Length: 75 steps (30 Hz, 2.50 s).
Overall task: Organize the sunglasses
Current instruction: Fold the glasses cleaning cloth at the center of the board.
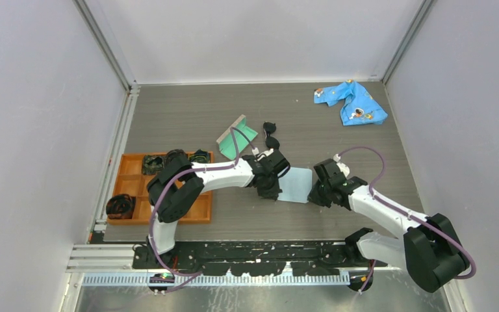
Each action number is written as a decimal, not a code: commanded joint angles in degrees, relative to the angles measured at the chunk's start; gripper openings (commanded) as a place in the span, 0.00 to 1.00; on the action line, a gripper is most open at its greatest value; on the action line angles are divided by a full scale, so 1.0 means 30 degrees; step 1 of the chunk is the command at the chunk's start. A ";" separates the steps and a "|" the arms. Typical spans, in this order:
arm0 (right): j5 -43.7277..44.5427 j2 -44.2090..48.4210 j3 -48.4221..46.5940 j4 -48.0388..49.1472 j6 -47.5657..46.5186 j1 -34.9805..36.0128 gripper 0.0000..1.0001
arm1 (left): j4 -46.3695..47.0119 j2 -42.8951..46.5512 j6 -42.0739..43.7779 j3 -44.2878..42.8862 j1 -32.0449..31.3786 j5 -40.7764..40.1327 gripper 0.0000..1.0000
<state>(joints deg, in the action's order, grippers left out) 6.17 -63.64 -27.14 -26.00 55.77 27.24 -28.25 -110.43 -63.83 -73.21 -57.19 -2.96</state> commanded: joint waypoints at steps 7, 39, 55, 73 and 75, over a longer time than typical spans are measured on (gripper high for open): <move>0.0793 -0.0177 -0.1385 0.0090 -0.0600 -0.0041 0.00 | -0.0952 0.0862 0.0677 -0.1029 0.0607 -0.0335 0.01; 0.0882 -0.3332 -0.4341 0.0967 -0.2997 -0.2273 0.01 | -0.1345 -0.0639 0.2212 -0.4222 0.2236 0.0181 0.01; 0.0422 -0.4693 -0.5044 0.1536 -0.3437 -0.2874 0.01 | -0.1428 -0.1860 0.2242 -0.4758 0.2612 0.0495 0.01; 0.0292 -0.5261 -0.5454 0.1738 -0.3633 -0.2966 0.05 | -0.1990 -0.2682 0.2361 -0.5696 0.2906 0.0306 0.14; 0.0379 -0.5155 -0.5462 0.1638 -0.3671 -0.2960 0.13 | -0.2016 -0.2643 0.2478 -0.5825 0.2898 0.0255 0.18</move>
<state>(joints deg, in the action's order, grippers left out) 6.13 -79.40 -41.25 -21.56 45.63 18.61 -32.91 -118.52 -57.80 -88.20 -48.90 -1.15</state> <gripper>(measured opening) 0.090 0.158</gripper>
